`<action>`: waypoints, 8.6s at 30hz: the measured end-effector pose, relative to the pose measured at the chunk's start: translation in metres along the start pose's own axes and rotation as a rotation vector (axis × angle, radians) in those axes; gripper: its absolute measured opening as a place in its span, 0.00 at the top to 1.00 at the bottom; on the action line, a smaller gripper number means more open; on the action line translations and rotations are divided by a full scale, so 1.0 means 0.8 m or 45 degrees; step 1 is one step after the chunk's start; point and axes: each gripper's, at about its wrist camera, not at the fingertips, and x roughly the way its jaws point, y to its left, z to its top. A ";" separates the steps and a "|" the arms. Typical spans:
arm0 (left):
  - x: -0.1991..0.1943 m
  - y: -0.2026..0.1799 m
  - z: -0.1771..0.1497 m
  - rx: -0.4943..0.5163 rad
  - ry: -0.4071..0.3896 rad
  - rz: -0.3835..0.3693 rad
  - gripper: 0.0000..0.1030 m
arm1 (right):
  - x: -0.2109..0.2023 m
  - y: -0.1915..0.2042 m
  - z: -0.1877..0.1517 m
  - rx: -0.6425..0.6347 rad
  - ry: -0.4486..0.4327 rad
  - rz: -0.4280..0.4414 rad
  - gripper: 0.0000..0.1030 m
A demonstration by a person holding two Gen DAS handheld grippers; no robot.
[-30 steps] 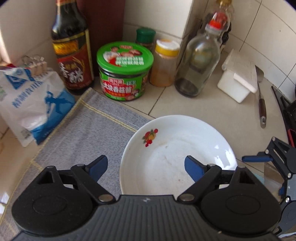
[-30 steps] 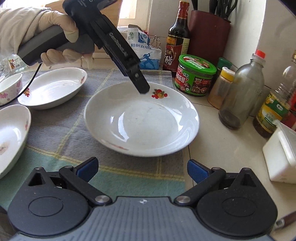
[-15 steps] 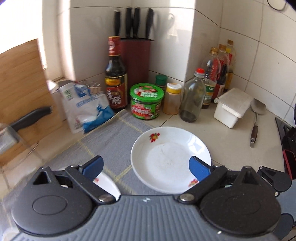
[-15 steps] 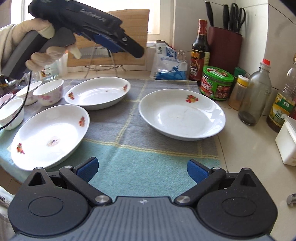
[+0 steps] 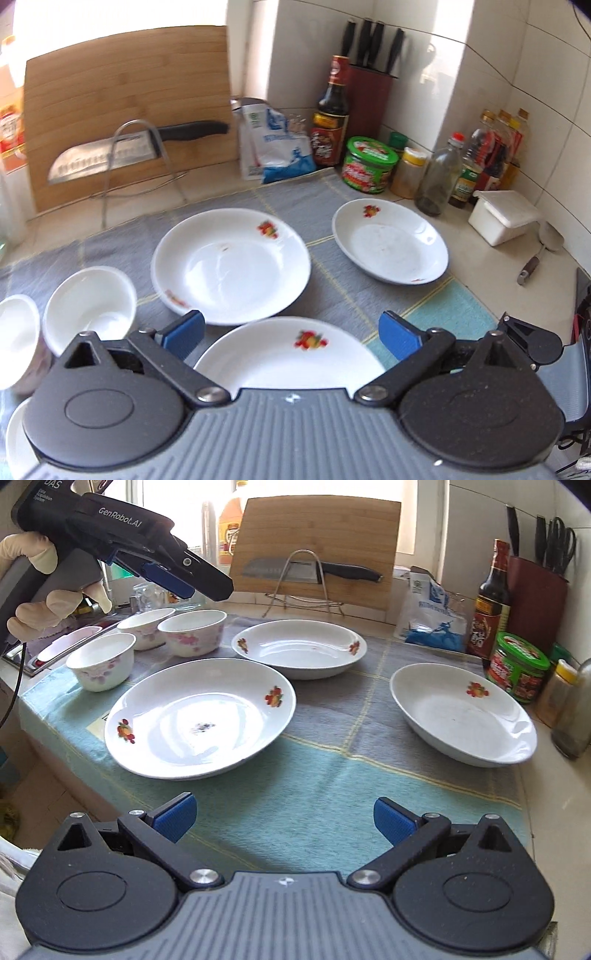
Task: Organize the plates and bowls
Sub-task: 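Carry the held plate with the left tool toward another white plate, then lower the held plate with the left tool onto the other plate, then open the left tool and pull it back from the stacked plates, then grasp the rim of another white fruit-print plate with the right tool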
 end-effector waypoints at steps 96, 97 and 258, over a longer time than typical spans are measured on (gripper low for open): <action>0.102 0.061 0.019 0.168 0.515 -0.339 0.24 | 0.059 0.061 0.055 -0.227 0.095 0.128 0.00; 0.103 0.058 0.022 0.174 0.513 -0.344 0.24 | 0.057 0.058 0.056 -0.225 0.092 0.120 0.00; 0.143 0.013 -0.049 -0.197 0.032 0.304 0.02 | 0.100 -0.090 0.163 -0.035 0.065 0.020 0.00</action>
